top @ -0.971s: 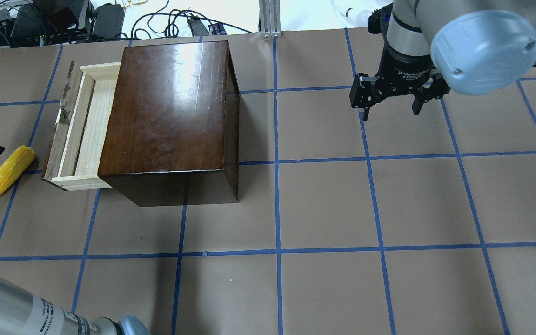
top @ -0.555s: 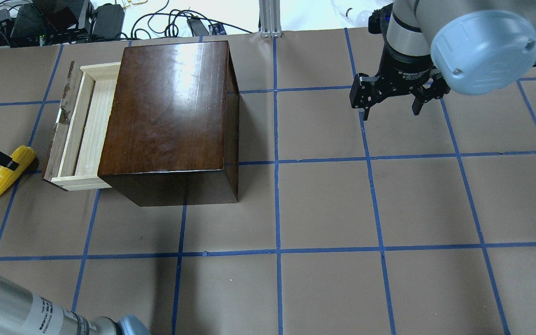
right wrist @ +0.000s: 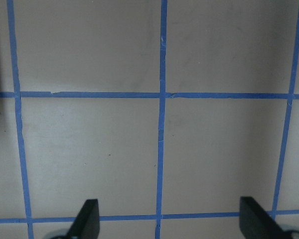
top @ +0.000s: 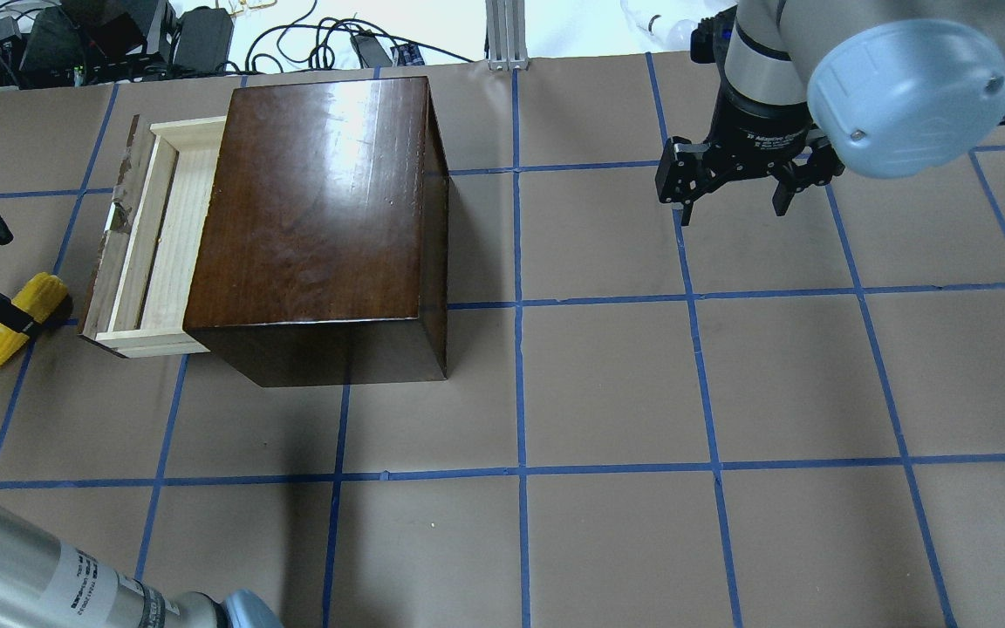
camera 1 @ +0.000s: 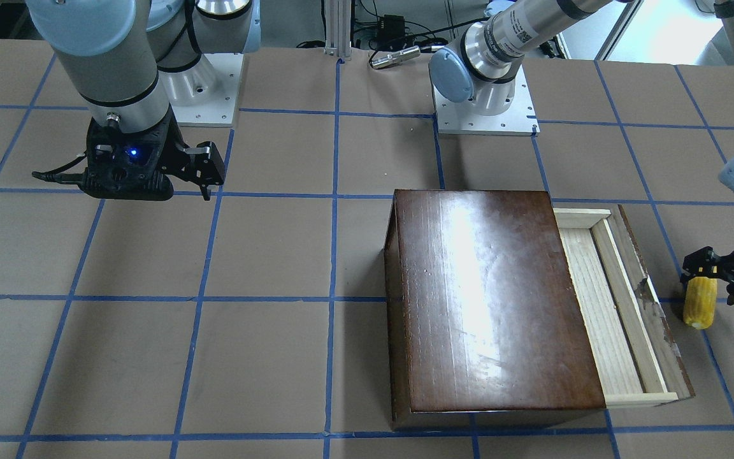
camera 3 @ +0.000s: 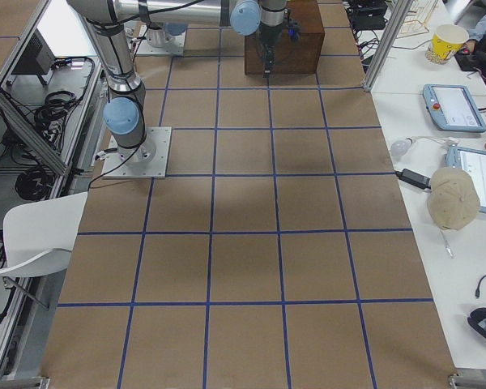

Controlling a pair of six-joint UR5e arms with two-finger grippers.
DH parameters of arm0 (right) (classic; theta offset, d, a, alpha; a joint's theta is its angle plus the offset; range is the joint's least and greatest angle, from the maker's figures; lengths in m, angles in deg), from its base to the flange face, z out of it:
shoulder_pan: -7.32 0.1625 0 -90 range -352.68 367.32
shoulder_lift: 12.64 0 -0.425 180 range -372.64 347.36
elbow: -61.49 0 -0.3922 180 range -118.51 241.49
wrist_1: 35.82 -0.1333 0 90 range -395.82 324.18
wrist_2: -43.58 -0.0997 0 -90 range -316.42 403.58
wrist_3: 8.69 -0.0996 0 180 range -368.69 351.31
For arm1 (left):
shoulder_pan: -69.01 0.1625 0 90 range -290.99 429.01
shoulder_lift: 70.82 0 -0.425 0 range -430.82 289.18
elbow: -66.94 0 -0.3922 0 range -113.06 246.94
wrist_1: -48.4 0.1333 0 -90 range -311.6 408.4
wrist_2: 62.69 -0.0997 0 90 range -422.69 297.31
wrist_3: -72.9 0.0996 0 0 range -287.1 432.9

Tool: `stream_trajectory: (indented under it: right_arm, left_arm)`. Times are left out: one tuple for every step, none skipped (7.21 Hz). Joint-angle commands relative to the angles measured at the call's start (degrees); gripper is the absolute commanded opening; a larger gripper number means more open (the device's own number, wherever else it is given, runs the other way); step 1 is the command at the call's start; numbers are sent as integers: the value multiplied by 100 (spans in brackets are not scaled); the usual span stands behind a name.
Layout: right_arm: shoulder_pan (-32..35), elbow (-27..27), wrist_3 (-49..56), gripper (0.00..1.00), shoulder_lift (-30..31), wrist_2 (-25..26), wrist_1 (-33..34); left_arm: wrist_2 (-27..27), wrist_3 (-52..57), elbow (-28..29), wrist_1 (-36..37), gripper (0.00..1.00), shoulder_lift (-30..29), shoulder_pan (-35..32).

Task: Open drawer and put corn inside
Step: 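Lower the left gripper and grasp the yellow corn cob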

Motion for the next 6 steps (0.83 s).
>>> stream_trajectory:
  right_arm:
    - [0, 0, 0, 100, 0, 0, 0]
    - [0, 0, 0, 100, 0, 0, 0]
    - [0, 0, 0, 100, 0, 0, 0]
    - [0, 0, 0, 100, 0, 0, 0]
    - [0, 0, 0, 100, 0, 0, 0]
    - [0, 0, 0, 100, 0, -9, 0]
  left_arm:
    - [-4, 35, 31, 7, 100, -111, 0]
    - [-22, 26, 49, 7, 86, -129, 0]
    - [-48, 26, 49, -2, 44, -121, 0]
    - [-179, 26, 49, -11, 25, -103, 0]
    - [-180, 17, 75, -11, 0, -42, 0]
    - [-267, 17, 145, -37, 0, 2, -9]
